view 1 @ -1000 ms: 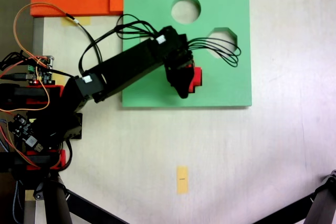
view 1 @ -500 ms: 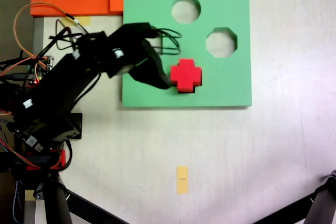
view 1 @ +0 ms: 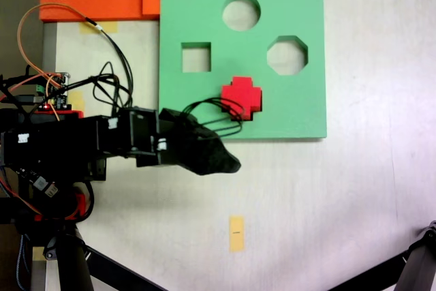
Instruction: Put the cross columnar block into the corresponding hole
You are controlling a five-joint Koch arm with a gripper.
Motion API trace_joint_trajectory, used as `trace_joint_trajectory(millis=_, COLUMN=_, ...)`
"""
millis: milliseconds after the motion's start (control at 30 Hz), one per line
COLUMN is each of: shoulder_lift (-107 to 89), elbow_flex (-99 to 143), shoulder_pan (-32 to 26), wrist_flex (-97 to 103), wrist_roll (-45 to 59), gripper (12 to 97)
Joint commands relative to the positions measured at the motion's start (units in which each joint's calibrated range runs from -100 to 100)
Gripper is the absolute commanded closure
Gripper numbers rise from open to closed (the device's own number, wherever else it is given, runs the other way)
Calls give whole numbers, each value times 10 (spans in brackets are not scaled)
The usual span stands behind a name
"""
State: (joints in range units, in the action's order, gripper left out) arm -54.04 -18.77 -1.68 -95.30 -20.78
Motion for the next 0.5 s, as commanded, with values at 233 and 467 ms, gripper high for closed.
trace_joint_trajectory(millis=233, shoulder_lift=-397, elbow_flex=509, shoulder_pan=-8, wrist_flex=367, wrist_roll=80, gripper=564)
trace_joint_trajectory(millis=467, shoulder_lift=-460, elbow_flex=859, shoulder_pan=-13, wrist_flex=542, wrist_roll=126, gripper=563)
